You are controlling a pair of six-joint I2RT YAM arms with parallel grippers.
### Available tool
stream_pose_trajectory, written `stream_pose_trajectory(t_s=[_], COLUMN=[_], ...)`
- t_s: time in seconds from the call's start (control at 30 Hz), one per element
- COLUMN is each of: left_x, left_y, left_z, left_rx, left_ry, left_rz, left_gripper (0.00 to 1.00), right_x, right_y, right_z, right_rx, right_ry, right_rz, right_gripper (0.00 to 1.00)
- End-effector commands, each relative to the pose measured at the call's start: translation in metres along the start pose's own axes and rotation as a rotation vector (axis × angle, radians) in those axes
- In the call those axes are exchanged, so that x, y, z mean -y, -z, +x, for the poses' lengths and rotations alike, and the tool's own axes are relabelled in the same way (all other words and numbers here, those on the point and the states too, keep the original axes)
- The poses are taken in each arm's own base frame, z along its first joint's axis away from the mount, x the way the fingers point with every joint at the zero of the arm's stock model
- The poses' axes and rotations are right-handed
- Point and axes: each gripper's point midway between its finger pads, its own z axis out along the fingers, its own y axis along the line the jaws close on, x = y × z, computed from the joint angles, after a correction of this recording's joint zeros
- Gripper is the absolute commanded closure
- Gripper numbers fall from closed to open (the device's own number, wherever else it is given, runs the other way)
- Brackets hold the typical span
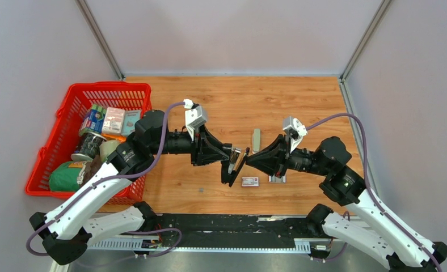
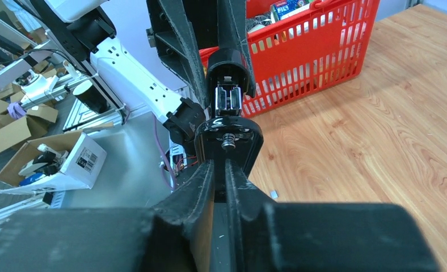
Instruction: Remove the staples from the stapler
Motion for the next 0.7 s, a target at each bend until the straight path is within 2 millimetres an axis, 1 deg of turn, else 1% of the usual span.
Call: stream_pose_trajectory(t_s=[0.0,0.03,0.13,0.27,0.4,0.47,0.67], left_x=[0.014,0.013,0.015,0.016,0.017,0.018,0.019], left_y=[0.003,0.004,0.008,0.01,0.009,0.008,0.006], left_z=[-0.029,-0.029,-0.03,-0.032,-0.032,-0.033,-0.034], left_rx=[0.099,0.098,0.102,0.106,0.102,0.104,0.11], left_ry=[-0.081,-0.079,-0.089,-0.098,-0.097,-0.097,-0.097], left_rz=[0.047,0.042,0.036,0.027,0.037,0.047,0.06], left_gripper=[1.0,1.0,1.0,1.0,1.0,1.0,1.0], right_x=[-0.011,-0.01,-0.009,-0.015,-0.02,-0.02,-0.013], right_y=[0.001,0.003,0.01,0.021,0.022,0.02,0.008], right_z=[-0.022,-0.021,-0.017,-0.015,-0.017,-0.019,-0.027], right_rx=[0.056,0.052,0.036,0.033,0.047,0.052,0.066], right_ry=[0.024,0.029,0.047,0.064,0.063,0.058,0.057], right_rz=[-0.032,-0.023,0.008,0.01,-0.01,-0.015,-0.011], right_gripper=[0.76,0.71,0.62,0.46,0.28,0.23,0.18])
